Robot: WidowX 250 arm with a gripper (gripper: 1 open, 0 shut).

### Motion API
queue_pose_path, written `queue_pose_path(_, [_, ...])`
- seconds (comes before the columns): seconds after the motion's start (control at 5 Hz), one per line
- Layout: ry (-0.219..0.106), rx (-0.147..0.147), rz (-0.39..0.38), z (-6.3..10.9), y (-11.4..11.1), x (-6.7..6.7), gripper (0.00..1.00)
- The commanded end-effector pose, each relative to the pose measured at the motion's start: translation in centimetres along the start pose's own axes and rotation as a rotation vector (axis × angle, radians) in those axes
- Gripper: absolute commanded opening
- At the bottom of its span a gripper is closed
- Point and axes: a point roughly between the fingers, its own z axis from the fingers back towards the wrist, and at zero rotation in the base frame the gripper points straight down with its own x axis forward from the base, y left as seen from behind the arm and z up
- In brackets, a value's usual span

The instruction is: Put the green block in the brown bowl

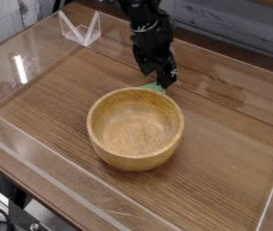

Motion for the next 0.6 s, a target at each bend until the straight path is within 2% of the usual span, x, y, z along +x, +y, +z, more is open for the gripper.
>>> queue_pose_path(0.0, [-0.05, 0.029, 0.004, 1.41, 0.88, 1.28, 1.0])
queue_pose_path(0.2, [-0.044, 0.02, 0.011, 1.22, 0.87, 1.2, 0.0])
queue_pose_path(0.4, [-0.021, 0.006, 0.029, 1.65, 0.51, 0.68, 0.0])
